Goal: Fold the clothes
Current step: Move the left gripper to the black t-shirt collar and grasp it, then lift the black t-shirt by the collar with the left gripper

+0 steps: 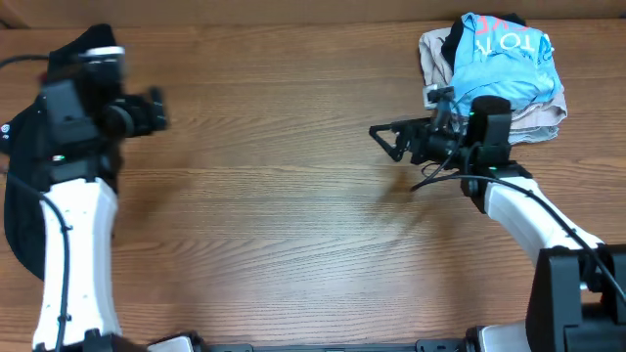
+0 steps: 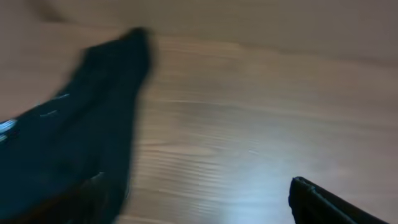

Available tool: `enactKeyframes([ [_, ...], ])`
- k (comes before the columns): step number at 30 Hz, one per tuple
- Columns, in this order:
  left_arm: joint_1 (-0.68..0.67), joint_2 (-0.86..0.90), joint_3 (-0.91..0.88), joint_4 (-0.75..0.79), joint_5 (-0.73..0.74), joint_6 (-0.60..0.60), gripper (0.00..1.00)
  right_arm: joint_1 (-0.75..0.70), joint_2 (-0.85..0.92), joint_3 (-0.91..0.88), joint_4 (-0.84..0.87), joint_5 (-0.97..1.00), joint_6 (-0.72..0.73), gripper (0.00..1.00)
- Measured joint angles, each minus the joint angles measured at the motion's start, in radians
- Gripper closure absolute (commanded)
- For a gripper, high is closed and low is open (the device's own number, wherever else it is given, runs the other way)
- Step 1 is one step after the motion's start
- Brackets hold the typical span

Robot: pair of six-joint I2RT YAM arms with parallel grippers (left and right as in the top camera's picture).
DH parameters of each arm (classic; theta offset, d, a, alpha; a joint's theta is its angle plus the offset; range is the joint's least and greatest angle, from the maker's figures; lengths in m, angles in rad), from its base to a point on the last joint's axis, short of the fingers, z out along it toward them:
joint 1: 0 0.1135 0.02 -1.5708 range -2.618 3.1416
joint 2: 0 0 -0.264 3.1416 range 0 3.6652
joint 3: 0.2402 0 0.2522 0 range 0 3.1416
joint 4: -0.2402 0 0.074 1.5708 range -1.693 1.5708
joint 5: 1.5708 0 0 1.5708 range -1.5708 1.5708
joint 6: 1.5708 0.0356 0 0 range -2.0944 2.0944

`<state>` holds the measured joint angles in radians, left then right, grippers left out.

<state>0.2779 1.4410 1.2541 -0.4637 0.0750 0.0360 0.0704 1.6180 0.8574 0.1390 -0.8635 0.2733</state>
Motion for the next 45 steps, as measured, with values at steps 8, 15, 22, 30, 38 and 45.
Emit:
enactKeyframes([
  [8,0.209,0.154,0.003,0.076,-0.043,-0.034,0.08,0.056,0.001,0.0,0.002,0.071,0.008,0.07],
  [15,0.311,0.301,0.003,0.156,-0.05,-0.042,0.08,0.056,0.001,0.0,0.0,0.095,0.011,0.11],
  [22,0.39,0.43,0.004,0.207,-0.052,-0.087,0.09,0.056,0.001,0.0,-0.003,0.106,0.014,0.14],
  [30,0.404,0.565,0.004,0.31,-0.054,-0.097,0.11,0.056,0.001,0.0,-0.028,0.138,0.014,0.19],
  [38,0.404,0.585,0.005,0.428,-0.05,-0.114,0.23,0.056,0.001,0.0,-0.047,0.178,0.014,0.23],
  [45,0.403,0.585,0.005,0.473,0.002,-0.142,0.57,0.056,0.001,0.0,-0.048,0.203,0.014,0.24],
])
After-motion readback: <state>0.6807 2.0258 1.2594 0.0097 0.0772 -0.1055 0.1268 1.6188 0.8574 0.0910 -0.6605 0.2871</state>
